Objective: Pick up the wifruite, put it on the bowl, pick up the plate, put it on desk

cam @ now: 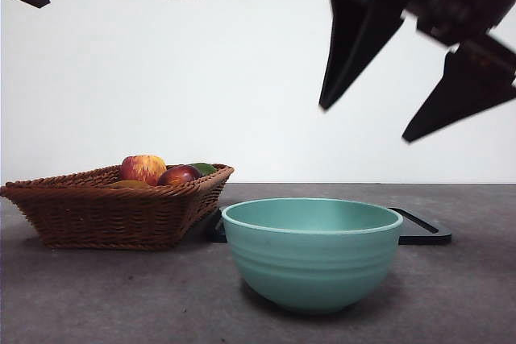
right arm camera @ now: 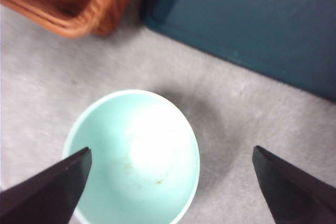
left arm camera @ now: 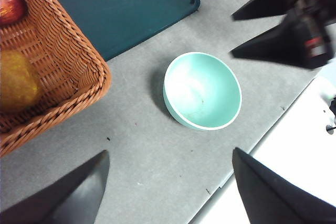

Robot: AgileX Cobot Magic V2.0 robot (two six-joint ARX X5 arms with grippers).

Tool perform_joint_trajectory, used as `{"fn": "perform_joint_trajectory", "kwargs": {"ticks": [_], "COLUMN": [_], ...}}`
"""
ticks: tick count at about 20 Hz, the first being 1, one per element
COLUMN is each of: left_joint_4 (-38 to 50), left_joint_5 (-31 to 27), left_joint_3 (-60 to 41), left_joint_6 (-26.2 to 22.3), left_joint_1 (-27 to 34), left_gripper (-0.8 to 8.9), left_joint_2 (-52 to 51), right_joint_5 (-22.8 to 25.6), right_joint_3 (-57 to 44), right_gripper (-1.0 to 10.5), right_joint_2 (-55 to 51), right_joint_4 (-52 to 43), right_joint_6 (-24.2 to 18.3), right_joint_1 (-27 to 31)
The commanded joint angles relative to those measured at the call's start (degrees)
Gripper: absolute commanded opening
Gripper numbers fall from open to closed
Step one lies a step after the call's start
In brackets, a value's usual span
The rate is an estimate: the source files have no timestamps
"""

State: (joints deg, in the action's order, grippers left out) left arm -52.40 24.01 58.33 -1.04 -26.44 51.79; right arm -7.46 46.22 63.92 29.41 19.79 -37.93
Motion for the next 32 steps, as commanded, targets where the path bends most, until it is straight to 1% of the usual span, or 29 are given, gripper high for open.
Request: {"fn": "perform_joint_trajectory", "kwargs": {"ticks": [1, 4, 8, 10, 12, 13, 14, 16, 17, 18, 19, 20, 21, 32], "left_joint_4": [0.6, 0.5, 0.5, 0.5, 0.2, 0.0, -0.3, -0.5, -0.5, -0.5, -0.5, -0.5, -0.5, -0.3], "left_joint_5": [0.3, 0.3, 0.3, 0.3, 0.3, 0.3, 0.3, 0.3, 0.3, 0.3, 0.3, 0.3, 0.3, 0.3], "left_joint_3": [0.5, 0.5, 0.5, 0.5, 0.5, 0.5, 0.5, 0.5, 0.5, 0.5, 0.5, 0.5, 0.5, 0.5], "left_joint_6": [-1.1, -1.1, -0.9, -0.9, -0.9, -0.9, -0.9, -0.9, -0.9, -0.9, -0.9, -0.9, -0.9, -0.9], "left_joint_1": [-0.3, -0.3, -0.3, -0.3, -0.3, -0.3, -0.3, -0.3, -0.3, -0.3, -0.3, -0.3, -0.3, -0.3], "left_gripper": [3.72, 3.72, 3.72, 3.72, 3.72, 3.72, 3.72, 3.7, 3.5, 2.66, 1.49, 0.51, 0.1, 0.09], "left_joint_2": [0.4, 0.4, 0.4, 0.4, 0.4, 0.4, 0.4, 0.4, 0.4, 0.4, 0.4, 0.4, 0.4, 0.4], "right_joint_5": [0.0, -0.4, -6.0, -7.6, -8.1, -8.2, -8.2, -8.2, -8.2, -8.2, -8.2, -8.2, -8.2, -7.9], "right_joint_3": [0.4, 0.4, 0.4, 0.4, 0.4, 0.4, 0.4, 0.4, 0.4, 0.4, 0.4, 0.4, 0.4, 0.4], "right_gripper": [4.9, 4.9, 4.9, 4.9, 4.8, 4.5, 4.0, 1.6, 0.7, 0.1, 0.1, 0.1, 0.1, 0.1], "right_joint_2": [-3.1, -8.5, -15.4, -18.5, -20.9, -22.0, -23.0, -24.3, -24.8, -24.9, -25.0, -25.2, -25.2, -25.2], "right_joint_4": [0.9, 3.3, 8.7, 11.2, 12.8, 13.2, 13.6, 13.7, 13.7, 13.7, 13.9, 14.0, 14.0, 13.9], "right_joint_6": [0.4, 0.4, 0.4, 0.4, 0.4, 0.4, 0.4, 0.4, 0.3, 0.3, 0.3, 0.3, 0.3, 0.3], "right_joint_1": [-0.6, -0.6, -0.6, -0.6, -0.6, -0.6, -0.6, -0.6, -0.6, -0.6, -0.6, -0.6, -0.6, -0.6]}}
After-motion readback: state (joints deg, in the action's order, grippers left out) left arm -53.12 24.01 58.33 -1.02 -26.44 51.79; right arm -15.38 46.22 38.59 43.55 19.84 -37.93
